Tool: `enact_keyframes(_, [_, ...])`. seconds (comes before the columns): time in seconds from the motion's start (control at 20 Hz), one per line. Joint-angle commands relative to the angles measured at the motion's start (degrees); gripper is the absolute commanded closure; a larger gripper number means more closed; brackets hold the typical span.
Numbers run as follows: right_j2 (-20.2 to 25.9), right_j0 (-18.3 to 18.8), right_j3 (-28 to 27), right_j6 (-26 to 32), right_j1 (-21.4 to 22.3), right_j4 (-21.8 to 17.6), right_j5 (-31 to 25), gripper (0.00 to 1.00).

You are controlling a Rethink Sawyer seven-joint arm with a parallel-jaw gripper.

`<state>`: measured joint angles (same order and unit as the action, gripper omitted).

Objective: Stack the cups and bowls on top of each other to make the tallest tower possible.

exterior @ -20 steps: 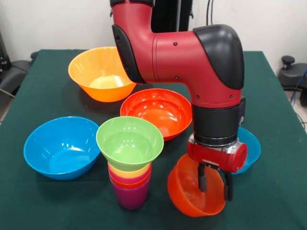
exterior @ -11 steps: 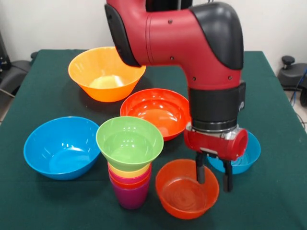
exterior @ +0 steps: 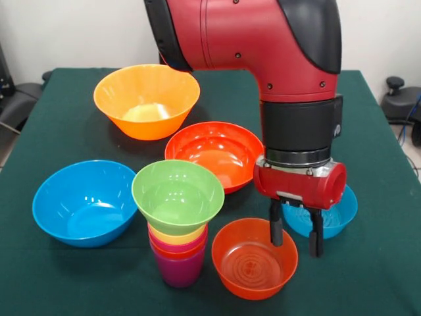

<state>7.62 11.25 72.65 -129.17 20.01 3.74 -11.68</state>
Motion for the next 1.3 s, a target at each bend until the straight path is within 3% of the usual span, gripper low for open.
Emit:
enact_keyframes(0.05, [-0.29,-2.60,-0.33,-4.57,-5.20,-0.51,-1.57,0.00])
enact_keyframes(0.35, [-4.18,-4.20,-2.75,-5.00,-7.72,0.12,-3.95,0.00])
enact_keyframes(0.8, [-8.05,-5.57,-3.49,-5.47,-10.17,0.25,-2.73,0.00])
enact_keyframes(1.3, [-4.84,-4.58,-4.48,-4.42,-10.52,0.65,-1.20,0.00])
